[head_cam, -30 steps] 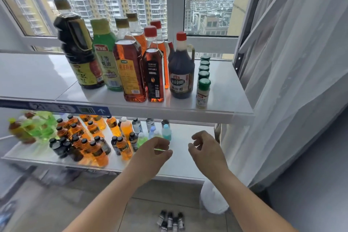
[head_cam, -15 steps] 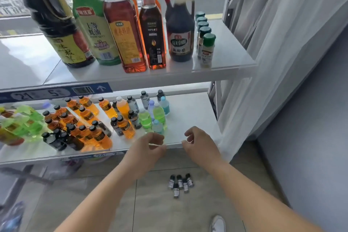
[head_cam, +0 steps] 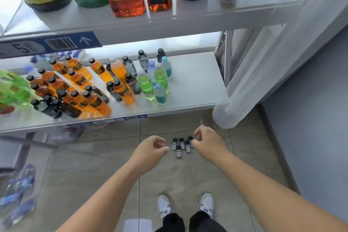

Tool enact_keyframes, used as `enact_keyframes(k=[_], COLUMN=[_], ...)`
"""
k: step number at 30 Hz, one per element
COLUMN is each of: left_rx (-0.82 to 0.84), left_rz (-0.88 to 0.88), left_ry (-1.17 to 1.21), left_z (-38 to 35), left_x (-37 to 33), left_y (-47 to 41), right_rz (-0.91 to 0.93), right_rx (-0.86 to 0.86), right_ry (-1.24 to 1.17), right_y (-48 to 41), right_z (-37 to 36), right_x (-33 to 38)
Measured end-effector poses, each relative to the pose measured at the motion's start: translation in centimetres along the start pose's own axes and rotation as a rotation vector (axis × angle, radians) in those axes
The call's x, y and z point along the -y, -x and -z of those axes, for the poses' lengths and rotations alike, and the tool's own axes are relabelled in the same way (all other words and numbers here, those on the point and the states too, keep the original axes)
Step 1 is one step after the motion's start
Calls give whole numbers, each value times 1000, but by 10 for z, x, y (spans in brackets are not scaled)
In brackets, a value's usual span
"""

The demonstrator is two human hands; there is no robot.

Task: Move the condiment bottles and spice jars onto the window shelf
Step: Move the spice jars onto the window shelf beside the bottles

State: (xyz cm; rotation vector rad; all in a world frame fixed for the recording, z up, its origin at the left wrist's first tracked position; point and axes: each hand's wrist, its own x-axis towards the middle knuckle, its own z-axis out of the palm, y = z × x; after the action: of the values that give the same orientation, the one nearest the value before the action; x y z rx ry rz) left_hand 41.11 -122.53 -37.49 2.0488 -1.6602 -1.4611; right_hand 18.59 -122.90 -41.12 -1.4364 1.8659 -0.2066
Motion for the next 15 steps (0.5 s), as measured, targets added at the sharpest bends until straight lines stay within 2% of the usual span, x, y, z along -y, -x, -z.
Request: enact_keyframes(k=[7, 15], left_rx=[74, 115], left_rz=[81, 126], left_ry=[-36, -43], left_z=[-45, -129], left_x=[44, 132], left_y=[-63, -168], right_rz=[-48, -43], right_rx=[86, 145], right_ry=[119, 206], right_y=[-54, -141], right_z=[-45, -156], right_x=[-48, -122])
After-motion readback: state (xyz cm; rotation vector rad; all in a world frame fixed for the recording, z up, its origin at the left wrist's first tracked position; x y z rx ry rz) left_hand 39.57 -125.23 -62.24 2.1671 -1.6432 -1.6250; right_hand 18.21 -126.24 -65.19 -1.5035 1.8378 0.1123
